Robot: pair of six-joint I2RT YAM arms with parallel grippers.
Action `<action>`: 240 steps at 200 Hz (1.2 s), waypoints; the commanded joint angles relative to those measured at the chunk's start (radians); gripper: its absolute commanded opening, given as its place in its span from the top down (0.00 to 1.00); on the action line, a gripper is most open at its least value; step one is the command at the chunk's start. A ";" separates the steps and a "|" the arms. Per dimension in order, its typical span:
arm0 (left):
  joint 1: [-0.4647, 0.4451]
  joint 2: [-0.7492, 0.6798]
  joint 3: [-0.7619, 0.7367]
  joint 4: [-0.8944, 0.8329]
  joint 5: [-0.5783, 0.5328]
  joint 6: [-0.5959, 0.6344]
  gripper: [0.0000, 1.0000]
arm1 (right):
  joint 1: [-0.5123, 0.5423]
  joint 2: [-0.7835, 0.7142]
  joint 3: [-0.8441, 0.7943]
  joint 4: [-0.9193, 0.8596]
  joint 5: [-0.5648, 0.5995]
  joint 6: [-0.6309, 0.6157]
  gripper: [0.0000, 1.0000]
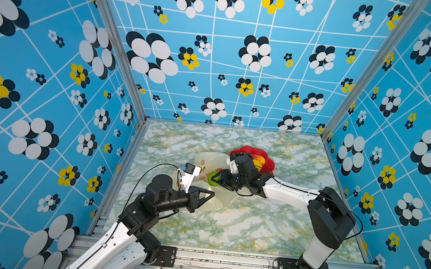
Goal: Place the fruits into the plastic bag
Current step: 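Push the green fruit into the bag mouth beside the left gripper, then open the right gripper inside the bag and withdraw it toward the plate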
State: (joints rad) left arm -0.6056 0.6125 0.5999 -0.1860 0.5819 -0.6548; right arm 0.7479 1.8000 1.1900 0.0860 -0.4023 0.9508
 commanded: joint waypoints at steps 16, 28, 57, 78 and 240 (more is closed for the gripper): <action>-0.015 -0.035 -0.021 -0.066 0.023 -0.002 1.00 | -0.025 0.007 0.197 0.079 -0.006 -0.020 0.66; -0.015 -0.057 -0.022 -0.082 0.009 0.002 1.00 | -0.025 -0.006 0.212 0.063 -0.003 -0.033 0.66; -0.014 -0.116 -0.026 -0.101 -0.045 0.015 1.00 | -0.028 -0.068 0.148 -0.025 -0.025 -0.060 0.66; -0.013 -0.119 -0.029 -0.087 -0.043 0.010 1.00 | -0.026 -0.167 0.018 -0.083 -0.056 -0.068 0.66; -0.017 -0.058 -0.009 0.007 -0.015 -0.001 1.00 | 0.207 -0.187 -0.174 -0.317 -0.111 -0.166 0.66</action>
State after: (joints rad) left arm -0.6159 0.5632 0.5804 -0.2295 0.5602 -0.6613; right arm 0.9249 1.5654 0.9695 -0.2443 -0.4843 0.7956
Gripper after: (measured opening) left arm 0.047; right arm 0.530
